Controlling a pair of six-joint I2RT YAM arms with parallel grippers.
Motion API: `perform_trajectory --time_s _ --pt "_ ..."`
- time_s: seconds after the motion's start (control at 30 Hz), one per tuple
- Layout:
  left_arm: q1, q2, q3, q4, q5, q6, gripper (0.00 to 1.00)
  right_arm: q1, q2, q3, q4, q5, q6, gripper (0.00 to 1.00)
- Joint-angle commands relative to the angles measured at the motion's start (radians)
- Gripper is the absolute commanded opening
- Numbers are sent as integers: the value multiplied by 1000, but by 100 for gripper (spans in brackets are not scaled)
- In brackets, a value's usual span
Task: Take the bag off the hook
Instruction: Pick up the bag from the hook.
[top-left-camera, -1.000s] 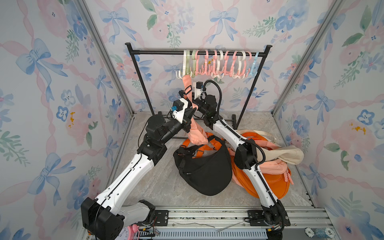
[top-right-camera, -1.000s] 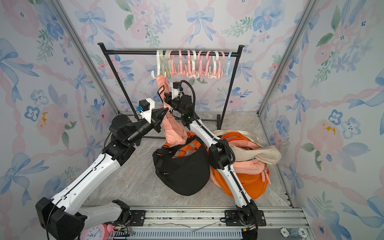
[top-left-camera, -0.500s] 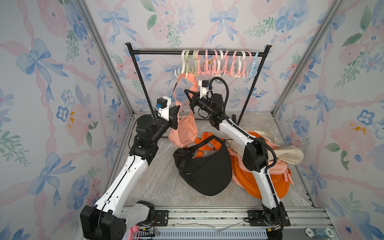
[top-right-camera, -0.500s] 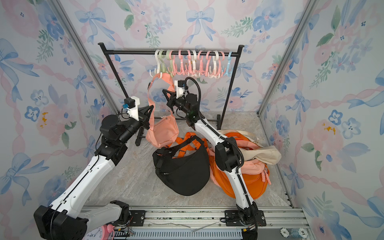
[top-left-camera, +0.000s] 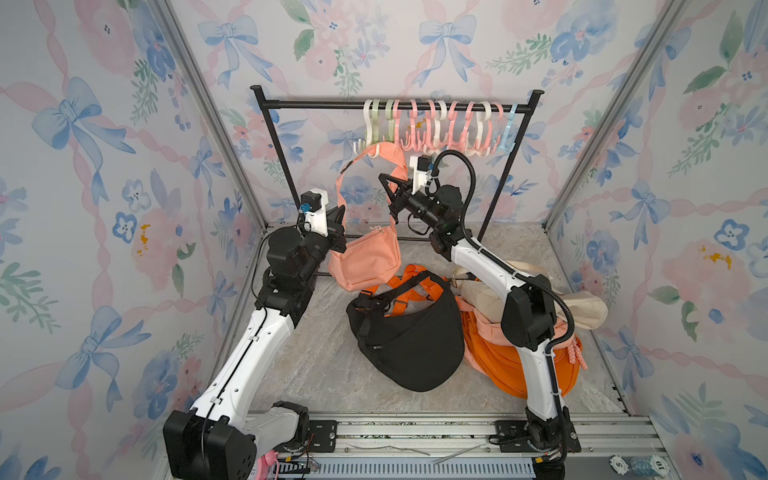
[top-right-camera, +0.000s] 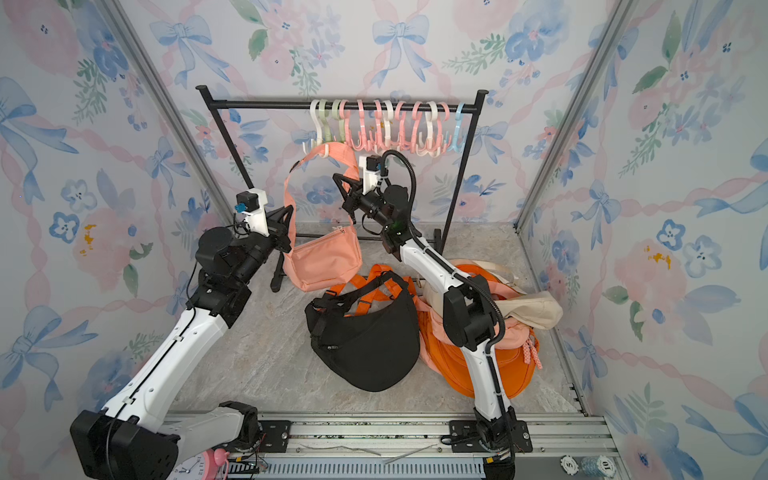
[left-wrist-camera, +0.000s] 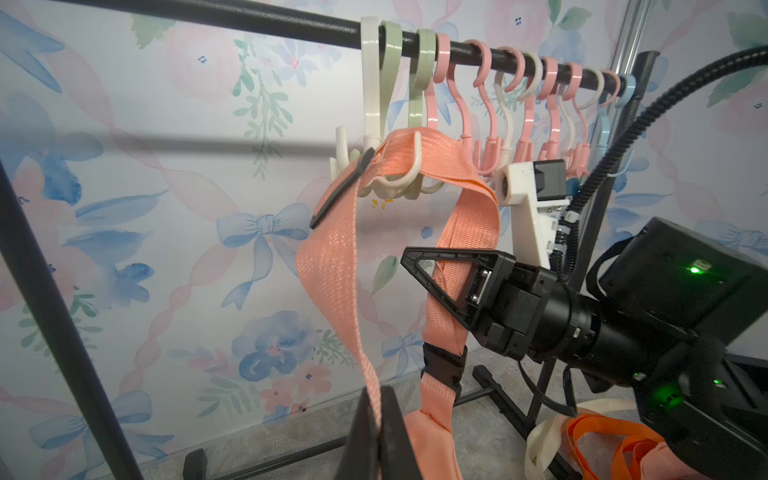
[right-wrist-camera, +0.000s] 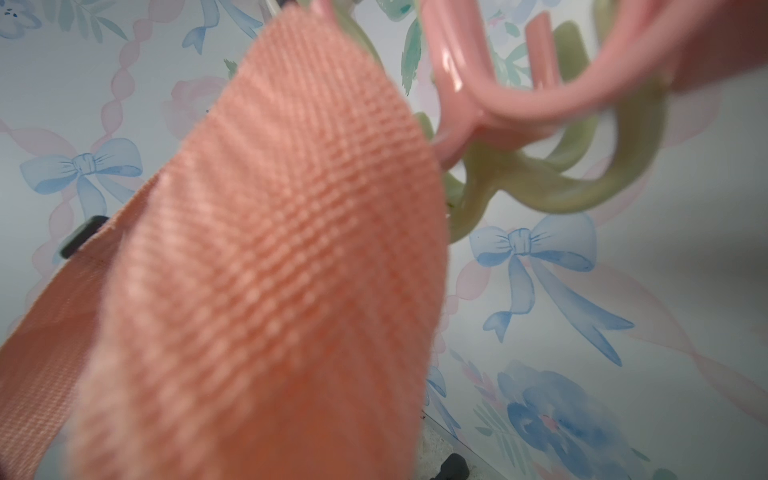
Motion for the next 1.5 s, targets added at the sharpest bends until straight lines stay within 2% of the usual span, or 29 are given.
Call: perform_trajectory --time_s 0.0,0.23,0.43,0.67,1.1,1.47 --pt "12 45 90 29 -30 -17 0 -7 -68 -4 45 -20 -22 0" --pt "41 163 278 -22 -31 -19 0 -6 -40 107 -43 -35 -25 0" --pt "55 222 376 -32 -26 -16 0 -7 1 223 -130 -43 -34 0" --pt "55 212 429 -35 -22 7 0 -4 -34 219 -151 -60 -51 0" --pt "50 42 319 -1 38 20 0 34 -301 -85 -149 -67 -201 0" --pt "16 -89 197 21 118 6 0 79 -582 -359 -193 -1 -352 0"
